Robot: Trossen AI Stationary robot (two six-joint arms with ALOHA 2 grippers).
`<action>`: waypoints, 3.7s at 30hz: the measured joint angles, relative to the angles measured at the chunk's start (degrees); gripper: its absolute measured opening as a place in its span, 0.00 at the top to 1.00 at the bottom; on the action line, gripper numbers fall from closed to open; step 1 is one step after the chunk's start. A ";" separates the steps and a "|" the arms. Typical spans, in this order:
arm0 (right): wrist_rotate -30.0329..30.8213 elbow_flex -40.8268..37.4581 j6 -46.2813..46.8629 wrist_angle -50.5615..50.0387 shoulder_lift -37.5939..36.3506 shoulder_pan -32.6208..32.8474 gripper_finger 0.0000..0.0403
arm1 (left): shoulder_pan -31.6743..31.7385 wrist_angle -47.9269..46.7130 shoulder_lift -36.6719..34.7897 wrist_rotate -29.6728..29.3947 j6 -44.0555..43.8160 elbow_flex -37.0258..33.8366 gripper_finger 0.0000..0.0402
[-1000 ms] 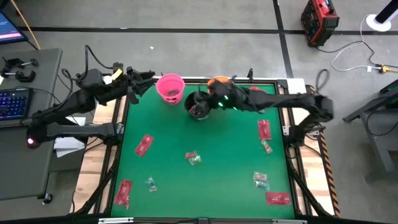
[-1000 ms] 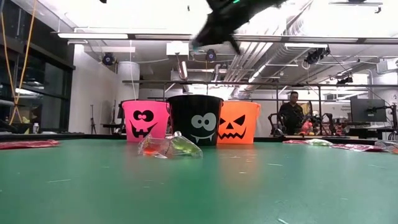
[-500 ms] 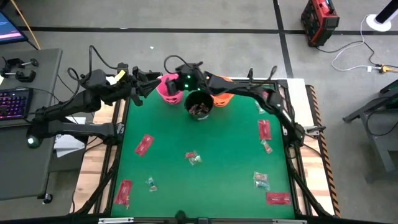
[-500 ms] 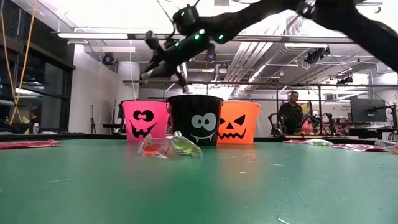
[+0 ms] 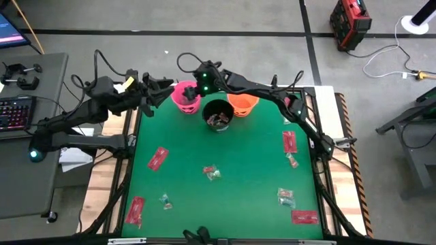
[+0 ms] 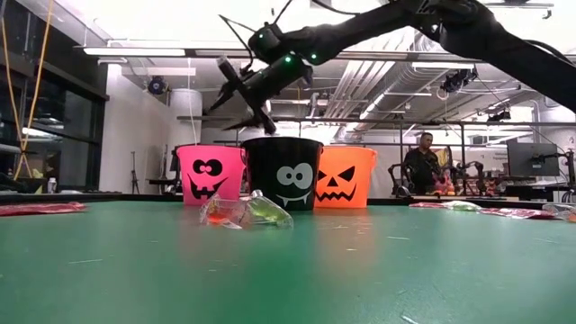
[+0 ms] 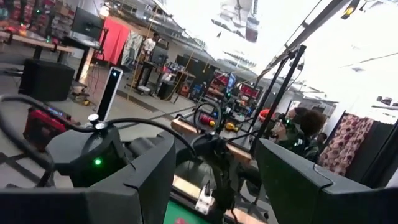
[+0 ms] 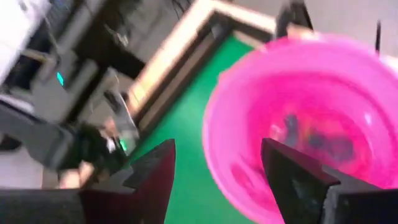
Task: Sort candy by brand, put in halloween buckets
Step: Put the orange gummy into the pink bucket, then put the green gummy into the pink bucket
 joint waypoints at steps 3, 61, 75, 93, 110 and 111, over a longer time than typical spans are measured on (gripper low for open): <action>-0.98 -0.02 -4.75 -5.30 -0.69 -0.02 0.43 | -0.03 -2.47 0.00 0.51 -0.42 0.00 0.47; 42.08 -0.26 -15.58 -65.11 -42.48 9.69 0.43 | -21.59 -21.84 28.55 -14.81 25.43 -10.14 0.99; 42.67 -0.26 -15.64 -64.48 -42.48 9.69 0.43 | 16.87 -23.20 12.67 -10.11 14.65 -10.14 0.94; 42.75 -4.20 -12.20 -65.00 -42.69 7.85 0.43 | 24.06 -20.77 17.31 7.78 3.78 -8.06 0.39; 21.59 -67.64 -6.37 -36.16 -53.64 -21.79 0.43 | 13.10 -15.90 -5.21 9.37 -13.92 -6.91 0.37; 19.85 -70.30 -6.33 -33.25 -53.40 -23.24 0.43 | 12.30 -15.09 -5.54 7.99 -14.34 -6.91 0.37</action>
